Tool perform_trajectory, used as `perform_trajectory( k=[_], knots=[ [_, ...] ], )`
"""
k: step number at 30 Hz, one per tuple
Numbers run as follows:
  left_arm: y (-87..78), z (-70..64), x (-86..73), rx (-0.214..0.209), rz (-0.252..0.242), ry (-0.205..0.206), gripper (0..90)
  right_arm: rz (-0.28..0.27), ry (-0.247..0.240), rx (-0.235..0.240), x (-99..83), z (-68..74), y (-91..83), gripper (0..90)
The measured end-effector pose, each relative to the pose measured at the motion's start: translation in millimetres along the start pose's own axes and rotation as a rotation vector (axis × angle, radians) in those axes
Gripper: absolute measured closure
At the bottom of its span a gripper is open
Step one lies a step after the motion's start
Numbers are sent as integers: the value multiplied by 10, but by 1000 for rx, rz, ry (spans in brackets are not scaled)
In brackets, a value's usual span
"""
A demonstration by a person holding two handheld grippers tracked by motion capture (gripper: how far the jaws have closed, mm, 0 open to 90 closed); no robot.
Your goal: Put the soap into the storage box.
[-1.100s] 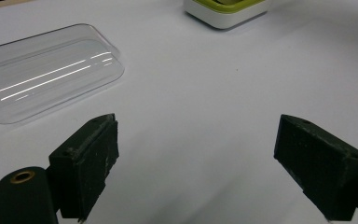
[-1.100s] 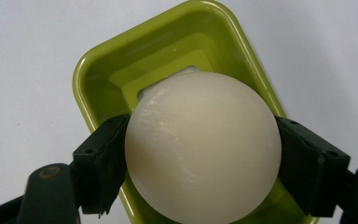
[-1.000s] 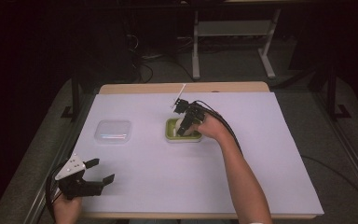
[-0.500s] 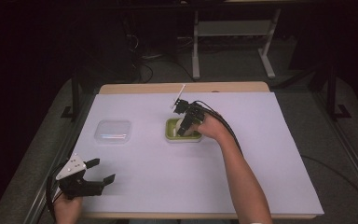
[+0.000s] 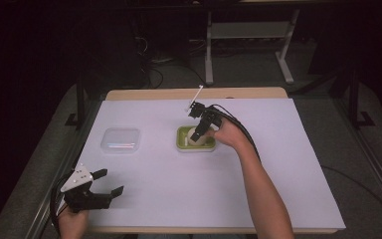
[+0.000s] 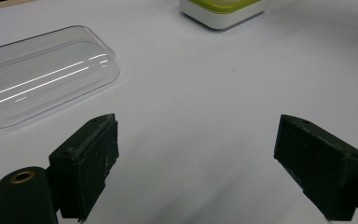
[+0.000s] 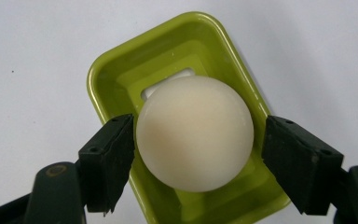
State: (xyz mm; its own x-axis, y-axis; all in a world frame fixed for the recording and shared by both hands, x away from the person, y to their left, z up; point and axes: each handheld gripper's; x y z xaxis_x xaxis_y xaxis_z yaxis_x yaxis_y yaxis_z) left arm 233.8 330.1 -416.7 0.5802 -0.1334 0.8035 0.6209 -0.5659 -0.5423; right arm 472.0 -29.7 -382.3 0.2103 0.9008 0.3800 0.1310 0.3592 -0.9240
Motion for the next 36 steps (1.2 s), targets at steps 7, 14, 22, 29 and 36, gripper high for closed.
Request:
perform_trajectory(
  k=[7, 14, 22, 29, 36],
  knots=[
    [4, -8, 0, -2, -1, -4, 130, -26, -8, 15, -13, 37, -99, 243],
    [8, -16, 4, -2, 1, -2, 130, -27, -23, 18, -26, 99, -150, 236],
    [18, -19, 5, -4, -5, -5, 130, -53, -10, 30, -133, 146, -179, 237],
    [19, -24, 6, -5, -5, -7, 130, -74, -4, 36, -191, 165, -213, 238],
    [16, -11, 12, -2, 1, -1, 130, -92, 0, 38, -298, 216, -257, 242]
  ],
)
Point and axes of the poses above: each handheld gripper's, and its own axes: y roughly forward along the jaws, x roughly out of its top, z roughly to its left, and after that the axes turned 15 degrees about -y, right-handed
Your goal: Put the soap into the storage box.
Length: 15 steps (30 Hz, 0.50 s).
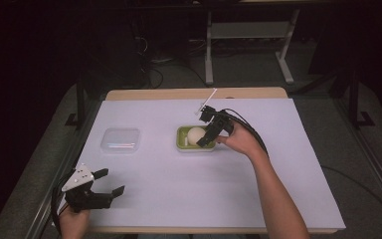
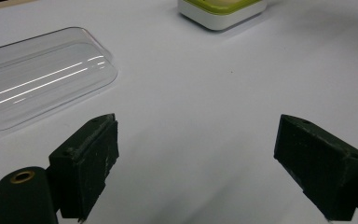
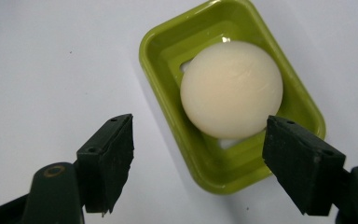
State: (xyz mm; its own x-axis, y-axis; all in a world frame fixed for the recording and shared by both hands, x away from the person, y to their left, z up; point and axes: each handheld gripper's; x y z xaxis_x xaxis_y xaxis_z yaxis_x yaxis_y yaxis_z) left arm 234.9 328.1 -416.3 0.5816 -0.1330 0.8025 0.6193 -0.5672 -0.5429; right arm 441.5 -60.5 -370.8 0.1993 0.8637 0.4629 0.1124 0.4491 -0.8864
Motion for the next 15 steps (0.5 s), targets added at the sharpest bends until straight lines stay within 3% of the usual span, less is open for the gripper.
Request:
perform_trajectory(
  k=[15],
  knots=[
    [15, -19, -1, -2, -4, 1, 130, -42, 2, 3, -214, 127, -97, 246]
  ],
)
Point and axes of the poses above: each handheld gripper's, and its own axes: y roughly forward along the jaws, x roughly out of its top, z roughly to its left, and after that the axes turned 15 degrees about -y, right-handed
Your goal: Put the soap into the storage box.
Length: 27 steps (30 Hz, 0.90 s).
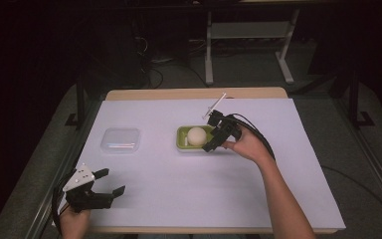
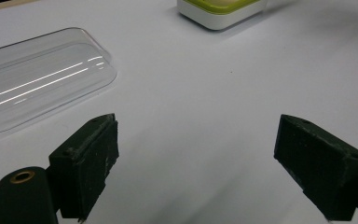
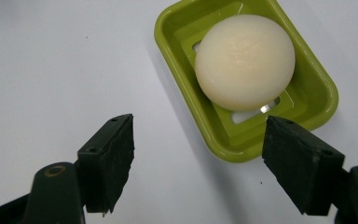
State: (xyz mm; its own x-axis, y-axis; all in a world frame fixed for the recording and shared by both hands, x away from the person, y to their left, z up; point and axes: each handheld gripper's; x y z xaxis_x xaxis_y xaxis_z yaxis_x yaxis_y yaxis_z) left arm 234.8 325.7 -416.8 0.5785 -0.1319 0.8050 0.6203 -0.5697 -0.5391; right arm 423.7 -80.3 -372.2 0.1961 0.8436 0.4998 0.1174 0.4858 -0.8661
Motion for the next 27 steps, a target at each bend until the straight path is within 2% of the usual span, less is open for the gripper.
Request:
perform_trajectory(
  k=[5, 19, 27],
  knots=[
    [1, -3, 0, -1, -2, -1, 130, 1, 11, -4, -69, 46, -24, 245],
    [-6, -17, 0, 1, -8, 8, 130, -38, 12, -9, -256, 176, -119, 254],
    [-5, -22, 1, 3, -8, 11, 130, -36, 12, -21, -337, 249, -171, 254]
  ],
)
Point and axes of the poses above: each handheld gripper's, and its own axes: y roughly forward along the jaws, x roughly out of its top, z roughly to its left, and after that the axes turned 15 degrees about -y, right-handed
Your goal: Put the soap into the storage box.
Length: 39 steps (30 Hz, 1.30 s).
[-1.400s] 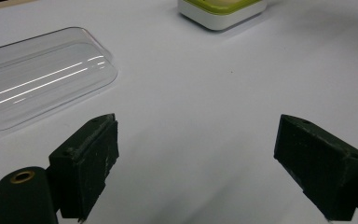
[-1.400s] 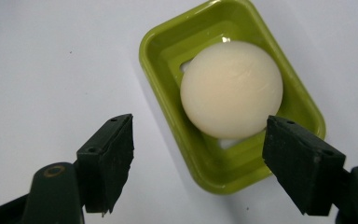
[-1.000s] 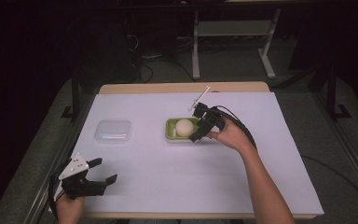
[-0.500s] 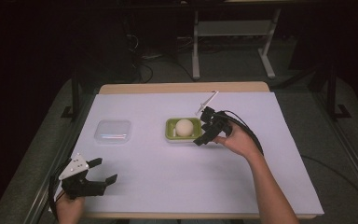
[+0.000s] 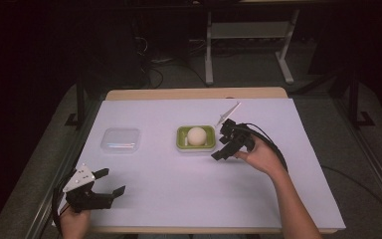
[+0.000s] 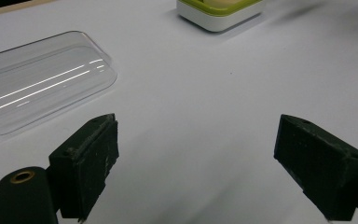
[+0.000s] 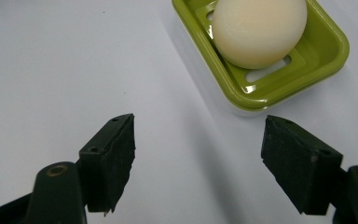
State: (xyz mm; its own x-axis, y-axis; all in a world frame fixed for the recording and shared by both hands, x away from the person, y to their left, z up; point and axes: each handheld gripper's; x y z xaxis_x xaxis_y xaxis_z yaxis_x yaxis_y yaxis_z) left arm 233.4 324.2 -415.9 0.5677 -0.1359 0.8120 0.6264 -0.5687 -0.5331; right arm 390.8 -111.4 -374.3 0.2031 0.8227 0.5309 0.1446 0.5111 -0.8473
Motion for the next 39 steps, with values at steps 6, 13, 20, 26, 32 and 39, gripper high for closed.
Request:
perform_trajectory(
  k=[6, 13, 20, 26, 32, 39],
  knots=[
    [-1, -10, 3, 2, -5, 7, 130, -13, 6, -7, -73, 58, -42, 250],
    [6, -14, 2, 3, -6, 4, 130, -11, 34, -7, -190, 125, -71, 249],
    [16, -27, 4, 0, 1, 12, 130, -31, 24, -14, -296, 191, -107, 247],
    [22, -30, 0, 0, -4, 13, 130, -40, 29, -18, -383, 264, -133, 247],
    [17, -21, 2, 2, 1, 14, 130, -44, 39, -15, -462, 331, -132, 248],
    [25, -35, 2, 7, 1, 12, 130, -47, 36, -16, -505, 397, -145, 248]
  ],
)
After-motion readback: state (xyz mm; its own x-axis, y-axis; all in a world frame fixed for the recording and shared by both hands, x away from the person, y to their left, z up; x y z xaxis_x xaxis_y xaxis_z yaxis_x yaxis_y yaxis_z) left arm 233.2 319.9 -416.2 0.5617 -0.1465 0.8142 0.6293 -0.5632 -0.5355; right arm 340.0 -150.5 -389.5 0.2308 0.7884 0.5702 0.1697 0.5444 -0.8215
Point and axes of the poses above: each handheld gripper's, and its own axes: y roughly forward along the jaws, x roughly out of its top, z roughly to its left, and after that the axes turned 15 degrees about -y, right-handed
